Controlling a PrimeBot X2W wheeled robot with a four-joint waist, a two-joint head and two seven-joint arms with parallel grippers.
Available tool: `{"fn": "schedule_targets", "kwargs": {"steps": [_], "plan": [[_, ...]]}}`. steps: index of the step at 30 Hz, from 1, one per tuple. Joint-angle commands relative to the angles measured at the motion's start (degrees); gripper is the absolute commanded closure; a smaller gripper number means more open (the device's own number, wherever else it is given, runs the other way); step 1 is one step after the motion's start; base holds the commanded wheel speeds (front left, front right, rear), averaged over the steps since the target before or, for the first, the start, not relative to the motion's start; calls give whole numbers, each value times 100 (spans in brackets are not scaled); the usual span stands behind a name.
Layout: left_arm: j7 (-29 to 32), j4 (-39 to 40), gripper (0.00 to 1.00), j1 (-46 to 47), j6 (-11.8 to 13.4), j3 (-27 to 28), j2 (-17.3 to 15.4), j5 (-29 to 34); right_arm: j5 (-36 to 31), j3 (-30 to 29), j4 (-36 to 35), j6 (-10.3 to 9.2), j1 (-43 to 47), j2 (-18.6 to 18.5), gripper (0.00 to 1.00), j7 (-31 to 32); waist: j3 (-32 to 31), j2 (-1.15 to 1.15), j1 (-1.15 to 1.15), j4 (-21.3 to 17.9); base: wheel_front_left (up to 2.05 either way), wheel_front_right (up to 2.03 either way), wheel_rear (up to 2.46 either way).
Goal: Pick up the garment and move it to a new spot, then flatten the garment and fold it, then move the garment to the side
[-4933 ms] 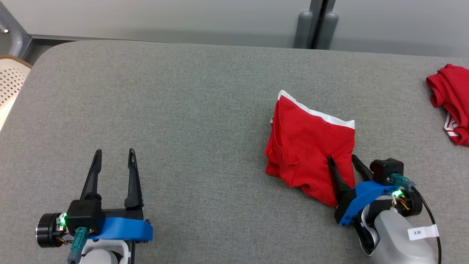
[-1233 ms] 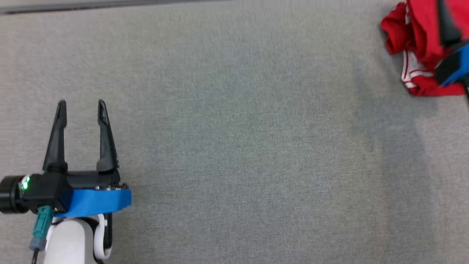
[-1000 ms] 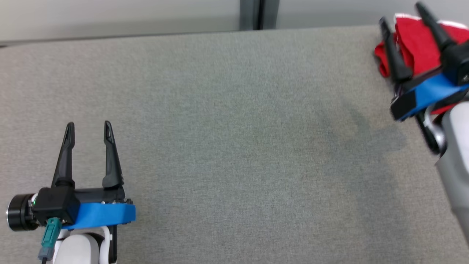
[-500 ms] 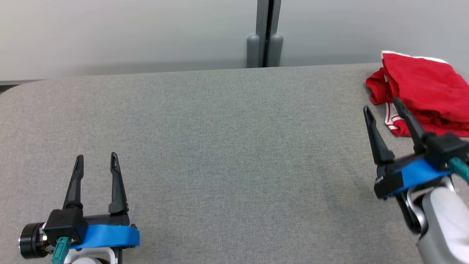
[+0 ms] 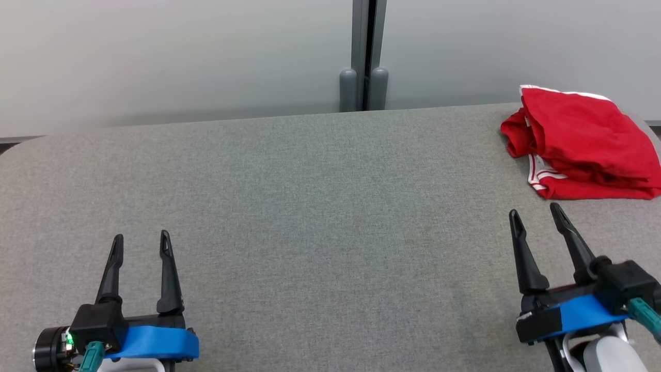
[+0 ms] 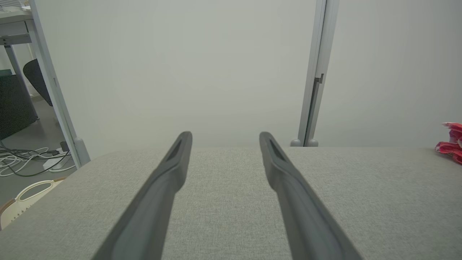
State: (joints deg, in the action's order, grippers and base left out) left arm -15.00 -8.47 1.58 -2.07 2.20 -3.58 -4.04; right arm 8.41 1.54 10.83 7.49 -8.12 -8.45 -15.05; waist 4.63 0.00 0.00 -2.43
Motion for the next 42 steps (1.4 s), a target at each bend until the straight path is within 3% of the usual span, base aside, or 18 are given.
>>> {"fn": "schedule_targets", "kwargs": {"steps": [1, 15, 32, 33, 36, 42], "plan": [[-24, -27, 0, -4, -25, 21, -5, 16, -29, -51, -80, 1, 130, 55, 0, -14, -25, 0, 0, 9, 0, 0, 0], [-24, -168, 0, -145, -28, -28, 22, -11, -138, -333, -633, 2, 927, 495, 0, 167, -214, 0, 0, 93, 0, 0, 0], [-24, -176, 0, -226, -61, 3, 44, -147, -204, -314, -764, 2, 1062, 561, 0, 352, -306, 0, 0, 78, 0, 0, 0], [1, -200, 100, -184, -48, -14, 42, -135, -196, -310, -729, -1, 989, 544, 100, 345, -308, 0, 1, 78, 0, 0, 0], [42, -365, 100, -228, -49, -11, 69, -176, -170, -297, -588, -1, 1009, 547, 100, 346, -311, 0, 0, 79, 0, 0, 0], [280, -446, 100, -107, -91, 94, 68, -881, 594, -292, -538, -1, 958, 515, 100, 457, -317, 0, 0, 87, 0, 0, 0]]}}
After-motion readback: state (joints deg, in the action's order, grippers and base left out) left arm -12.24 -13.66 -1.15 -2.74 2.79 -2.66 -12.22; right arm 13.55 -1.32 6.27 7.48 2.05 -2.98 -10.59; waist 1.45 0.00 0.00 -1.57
